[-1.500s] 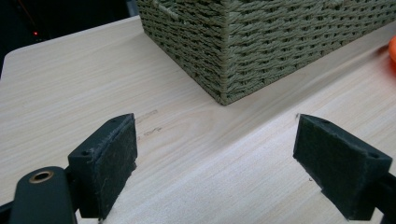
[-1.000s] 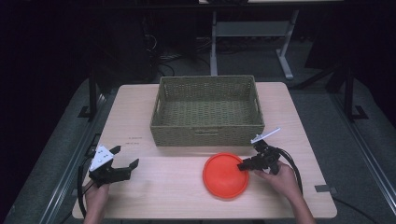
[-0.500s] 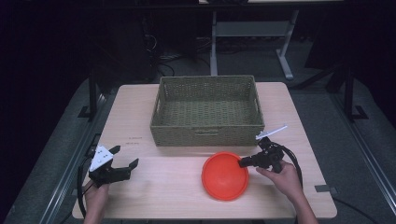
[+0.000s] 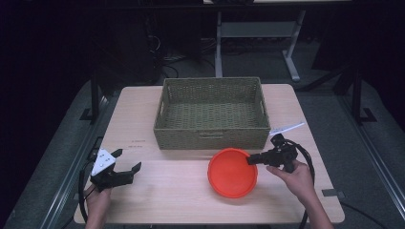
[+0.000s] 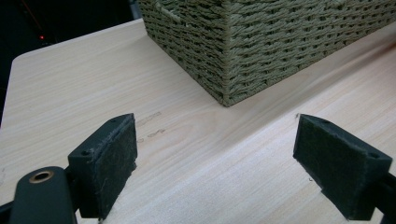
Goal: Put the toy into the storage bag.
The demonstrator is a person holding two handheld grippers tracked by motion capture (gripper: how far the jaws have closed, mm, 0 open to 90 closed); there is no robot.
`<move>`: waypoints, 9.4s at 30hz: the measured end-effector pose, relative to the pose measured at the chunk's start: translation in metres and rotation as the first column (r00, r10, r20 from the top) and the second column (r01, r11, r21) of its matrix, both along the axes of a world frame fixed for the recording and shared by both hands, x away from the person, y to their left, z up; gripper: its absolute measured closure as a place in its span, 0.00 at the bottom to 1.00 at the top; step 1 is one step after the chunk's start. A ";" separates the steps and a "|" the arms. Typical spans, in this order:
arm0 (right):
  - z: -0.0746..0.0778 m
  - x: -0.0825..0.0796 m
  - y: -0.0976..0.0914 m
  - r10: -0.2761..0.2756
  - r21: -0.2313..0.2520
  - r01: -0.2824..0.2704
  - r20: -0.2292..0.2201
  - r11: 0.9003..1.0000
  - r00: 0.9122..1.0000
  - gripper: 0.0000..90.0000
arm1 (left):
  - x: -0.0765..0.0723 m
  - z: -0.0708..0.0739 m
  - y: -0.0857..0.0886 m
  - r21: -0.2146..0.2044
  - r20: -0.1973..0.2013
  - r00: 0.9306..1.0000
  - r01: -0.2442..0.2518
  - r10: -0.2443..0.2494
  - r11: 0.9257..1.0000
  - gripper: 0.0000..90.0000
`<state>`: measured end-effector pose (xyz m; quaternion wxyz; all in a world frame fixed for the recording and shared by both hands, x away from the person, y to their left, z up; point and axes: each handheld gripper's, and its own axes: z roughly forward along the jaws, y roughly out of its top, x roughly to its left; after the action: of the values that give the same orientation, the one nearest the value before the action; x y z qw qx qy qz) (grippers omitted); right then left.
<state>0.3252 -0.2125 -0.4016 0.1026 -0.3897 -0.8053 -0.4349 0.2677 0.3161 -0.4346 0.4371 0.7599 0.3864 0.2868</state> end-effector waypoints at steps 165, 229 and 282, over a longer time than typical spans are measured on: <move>0.040 0.218 0.082 -0.191 -0.218 0.151 -0.175 0.964 0.966 0.89 | 0.004 -0.004 0.002 -0.002 -0.003 1.000 -0.029 0.029 1.000 0.14; 0.054 0.183 0.063 -0.171 -0.147 0.141 -0.212 0.979 0.962 0.38 | 0.001 -0.003 -0.001 0.005 -0.004 1.000 -0.003 0.003 1.000 0.14; 0.100 0.112 0.047 0.020 0.060 -0.015 -0.081 0.998 0.997 0.21 | -0.001 -0.001 -0.002 0.019 0.007 1.000 -0.005 0.005 1.000 0.14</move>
<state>0.4371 -0.1660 -0.3019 0.1505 -0.3968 -0.7904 -0.4417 0.2670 0.3139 -0.4355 0.4304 0.7620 0.3840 0.2944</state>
